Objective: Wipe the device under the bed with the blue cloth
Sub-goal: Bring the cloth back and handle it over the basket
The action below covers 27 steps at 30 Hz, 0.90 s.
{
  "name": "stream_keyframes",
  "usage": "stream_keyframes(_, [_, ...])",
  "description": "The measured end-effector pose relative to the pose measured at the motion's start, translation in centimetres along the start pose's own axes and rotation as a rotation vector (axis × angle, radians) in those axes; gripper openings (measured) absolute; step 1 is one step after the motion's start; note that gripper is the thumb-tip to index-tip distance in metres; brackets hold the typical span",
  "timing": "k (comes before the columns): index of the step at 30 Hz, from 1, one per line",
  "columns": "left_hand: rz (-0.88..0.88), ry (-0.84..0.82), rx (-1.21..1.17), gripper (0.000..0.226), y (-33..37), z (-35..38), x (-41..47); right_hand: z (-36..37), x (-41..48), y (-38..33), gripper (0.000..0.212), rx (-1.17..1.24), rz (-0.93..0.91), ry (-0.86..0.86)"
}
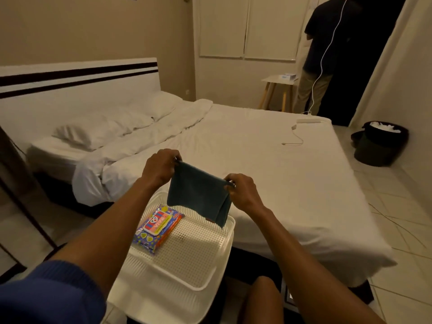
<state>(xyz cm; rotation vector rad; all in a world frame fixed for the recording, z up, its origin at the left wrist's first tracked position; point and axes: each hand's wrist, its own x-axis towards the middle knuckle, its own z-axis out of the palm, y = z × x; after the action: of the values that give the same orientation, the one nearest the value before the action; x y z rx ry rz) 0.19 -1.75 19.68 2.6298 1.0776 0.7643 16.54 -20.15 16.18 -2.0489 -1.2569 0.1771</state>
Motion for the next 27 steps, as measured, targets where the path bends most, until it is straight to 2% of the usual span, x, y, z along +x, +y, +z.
stream_keyframes(3, [-0.059, 0.057, -0.081, 0.018, -0.8, 1.2, -0.9, 1.9, -0.7, 0.4, 0.016, -0.023, -0.012, 0.064])
stream_keyframes(5, [-0.085, 0.017, -0.105, 0.017, -2.3, 2.4, -2.7, 3.5, -2.1, 1.0, 0.018, -0.078, -0.022, -0.002])
stream_keyframes(9, [-0.072, -0.170, -0.118, 0.022, -6.7, 5.3, -8.5, 7.1, -6.2, 2.5, 0.028, -0.187, -0.065, -0.268])
stream_keyframes(13, [-0.065, -0.411, -0.003, 0.021, -10.2, 7.7, -13.9, 10.7, -10.0, 3.1, 0.029, -0.234, -0.094, -0.504])
stream_keyframes(23, [-0.123, -0.795, 0.173, 0.018, -10.7, 7.6, -14.3, 13.3, -11.2, 2.7, 0.023, -0.256, -0.095, -0.663])
stream_keyframes(27, [-0.195, -0.918, 0.207, 0.029, -10.0, 8.1, -13.6, 12.8, -9.6, 3.3, 0.023, -0.226, -0.083, -0.663])
